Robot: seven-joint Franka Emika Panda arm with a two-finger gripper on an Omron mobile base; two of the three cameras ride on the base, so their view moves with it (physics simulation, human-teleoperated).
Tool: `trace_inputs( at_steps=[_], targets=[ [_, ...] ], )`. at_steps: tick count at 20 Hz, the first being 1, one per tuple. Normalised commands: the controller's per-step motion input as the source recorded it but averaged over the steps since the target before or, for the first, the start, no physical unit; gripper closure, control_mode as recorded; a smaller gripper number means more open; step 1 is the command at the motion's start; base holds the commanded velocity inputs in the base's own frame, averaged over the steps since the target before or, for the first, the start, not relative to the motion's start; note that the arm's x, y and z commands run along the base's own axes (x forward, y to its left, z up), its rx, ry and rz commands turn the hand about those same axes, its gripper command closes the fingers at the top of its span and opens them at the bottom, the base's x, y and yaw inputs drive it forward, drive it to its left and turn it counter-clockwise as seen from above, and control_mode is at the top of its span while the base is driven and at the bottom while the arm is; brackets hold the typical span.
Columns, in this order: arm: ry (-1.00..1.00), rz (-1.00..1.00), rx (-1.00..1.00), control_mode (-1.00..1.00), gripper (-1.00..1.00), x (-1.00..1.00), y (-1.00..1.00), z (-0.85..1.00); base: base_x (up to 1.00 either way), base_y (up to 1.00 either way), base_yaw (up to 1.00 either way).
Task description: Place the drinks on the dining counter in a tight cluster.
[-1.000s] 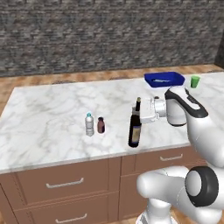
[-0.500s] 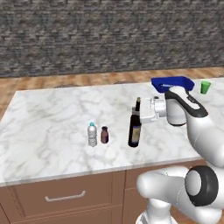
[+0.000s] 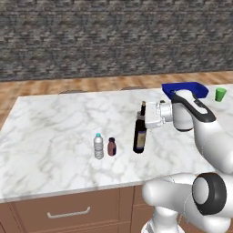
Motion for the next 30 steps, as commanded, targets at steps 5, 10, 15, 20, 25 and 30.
trace_inputs(
  at_steps=[5, 10, 15, 20, 25, 30],
  targets=[
    [0.0, 0.0, 0.0, 1.0, 1.0, 0.0, 0.0, 0.0, 0.3, -0.01, 0.02],
    [0.0, 0.0, 0.0, 1.0, 1.0, 0.0, 0.0, 0.0, 0.42, 0.0, 0.0],
    [0.0, 0.0, 0.0, 1.0, 1.0, 0.0, 0.0, 0.0, 0.05, 0.0, 0.0],
    [0.0, 0.0, 0.0, 1.0, 1.0, 0.0, 0.0, 0.0, 0.02, 0.0, 0.0],
    [0.01, 0.03, 0.0, -1.0, 1.0, 0.21, 0.01, -0.05, 0.06, 0.0, 0.0],
    [0.01, 0.12, 0.0, -1.0, 1.0, 0.5, 0.07, -0.14, 0.0, 0.0, 0.0]
  ],
)
